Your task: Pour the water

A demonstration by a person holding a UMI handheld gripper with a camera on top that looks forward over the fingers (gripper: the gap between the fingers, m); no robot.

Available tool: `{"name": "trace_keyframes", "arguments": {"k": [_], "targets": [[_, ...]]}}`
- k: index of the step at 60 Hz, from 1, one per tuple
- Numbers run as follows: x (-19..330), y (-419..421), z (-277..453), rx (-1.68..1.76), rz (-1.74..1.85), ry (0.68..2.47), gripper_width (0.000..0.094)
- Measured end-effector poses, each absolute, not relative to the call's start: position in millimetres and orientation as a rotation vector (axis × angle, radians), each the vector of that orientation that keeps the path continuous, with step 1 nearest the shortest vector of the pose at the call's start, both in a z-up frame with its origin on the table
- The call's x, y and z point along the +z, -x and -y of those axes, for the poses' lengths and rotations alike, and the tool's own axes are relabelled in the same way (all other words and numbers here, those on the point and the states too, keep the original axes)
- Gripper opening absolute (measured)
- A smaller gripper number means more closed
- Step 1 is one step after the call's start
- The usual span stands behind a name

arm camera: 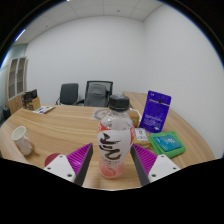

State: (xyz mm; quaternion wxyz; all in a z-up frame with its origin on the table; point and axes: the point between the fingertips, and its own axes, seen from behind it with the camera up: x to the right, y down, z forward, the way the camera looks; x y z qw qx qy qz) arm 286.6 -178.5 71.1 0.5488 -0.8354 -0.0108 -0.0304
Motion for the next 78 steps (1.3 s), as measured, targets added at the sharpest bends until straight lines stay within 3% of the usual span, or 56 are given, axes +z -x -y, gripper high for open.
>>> {"name": "trace_keyframes", "arguments": {"k": [6, 19, 31, 42, 57, 78], "targets": [[64.7, -290.4, 169.8, -0.073, -0.009, 1.97, 0.0502], [64.5, -286.1, 170.4, -0.045, -0.003, 1.947, 0.0323], [88.4, -278.0, 170.9, -0.166, 0.068, 1.921, 0.0318], [159.6, -258.5, 172.3, -0.449, 0.193, 1.841, 0.0318], [237.3, -179.2, 168.0, -1.101, 0.724, 1.616, 0.0316], [202.6, -79.7, 160.5, -1.759, 1.552, 1.121, 0.0316]]}}
